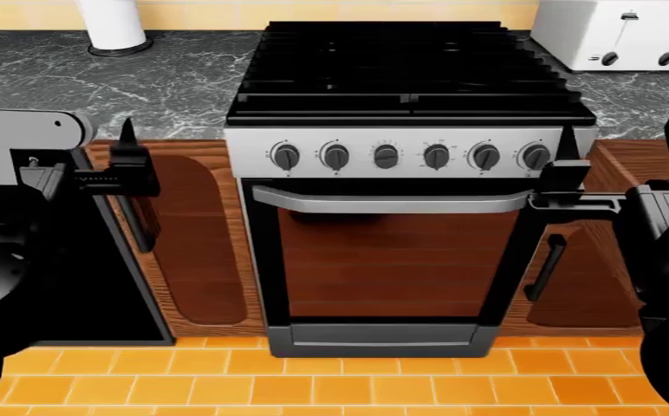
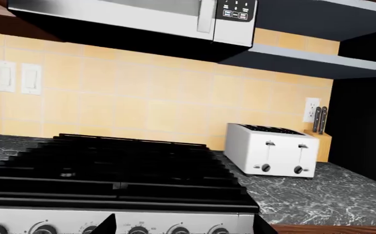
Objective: Pick and place the shaker into the drawer. Then close the cabinet.
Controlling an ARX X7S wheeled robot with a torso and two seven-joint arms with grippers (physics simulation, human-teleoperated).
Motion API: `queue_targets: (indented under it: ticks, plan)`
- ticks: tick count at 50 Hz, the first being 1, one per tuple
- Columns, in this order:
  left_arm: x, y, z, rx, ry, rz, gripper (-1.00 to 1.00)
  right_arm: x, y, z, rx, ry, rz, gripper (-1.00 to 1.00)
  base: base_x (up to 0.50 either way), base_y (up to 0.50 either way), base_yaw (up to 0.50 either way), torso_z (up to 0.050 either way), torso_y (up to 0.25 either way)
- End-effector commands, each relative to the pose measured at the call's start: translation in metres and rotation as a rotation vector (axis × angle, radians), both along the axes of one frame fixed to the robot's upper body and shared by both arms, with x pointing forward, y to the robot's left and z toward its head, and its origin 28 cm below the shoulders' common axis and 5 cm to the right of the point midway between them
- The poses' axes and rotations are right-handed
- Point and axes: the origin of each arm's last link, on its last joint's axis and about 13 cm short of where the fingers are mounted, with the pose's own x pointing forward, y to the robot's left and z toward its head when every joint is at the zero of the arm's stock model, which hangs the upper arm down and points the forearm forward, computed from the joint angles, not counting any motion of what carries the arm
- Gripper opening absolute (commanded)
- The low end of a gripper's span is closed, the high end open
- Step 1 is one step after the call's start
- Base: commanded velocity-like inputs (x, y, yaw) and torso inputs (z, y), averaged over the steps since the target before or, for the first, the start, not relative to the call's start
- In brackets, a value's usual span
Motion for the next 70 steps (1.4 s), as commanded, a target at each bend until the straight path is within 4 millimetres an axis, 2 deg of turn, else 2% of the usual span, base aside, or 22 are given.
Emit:
queue_targets:
  ticks: [1, 16, 29, 53, 70]
  plan:
    - [-0.002, 0.001, -0.014, 0.0, 0.008, 0.01, 1.0, -0.001, 0.005, -0.011, -0.004, 0.002, 0.013, 1.0, 0.0, 0.46, 0.0, 0.0, 0.0]
    - [-0.007, 0.004, -0.026, -0.025, 0.012, 0.042, 1.0, -0.001, 0.008, -0.027, 0.023, 0.009, 0.029, 1.0, 0.0, 0.45, 0.0, 0.0, 0.0]
    - [-0.008, -0.002, -0.026, -0.041, 0.005, 0.037, 1.0, -0.001, 0.006, -0.027, 0.029, 0.009, 0.022, 1.0, 0.0, 0.45, 0.0, 0.0, 0.0]
    - [-0.005, 0.003, -0.032, -0.052, 0.015, 0.059, 1.0, 0.0, 0.007, -0.029, 0.042, 0.006, 0.023, 1.0, 0.0, 0.45, 0.0, 0.0, 0.0]
    - [-0.008, 0.0, -0.061, -0.106, 0.062, 0.02, 1.0, 0.0, 0.008, -0.057, 0.066, 0.063, 0.075, 1.0, 0.0, 0.43, 0.0, 0.0, 0.0]
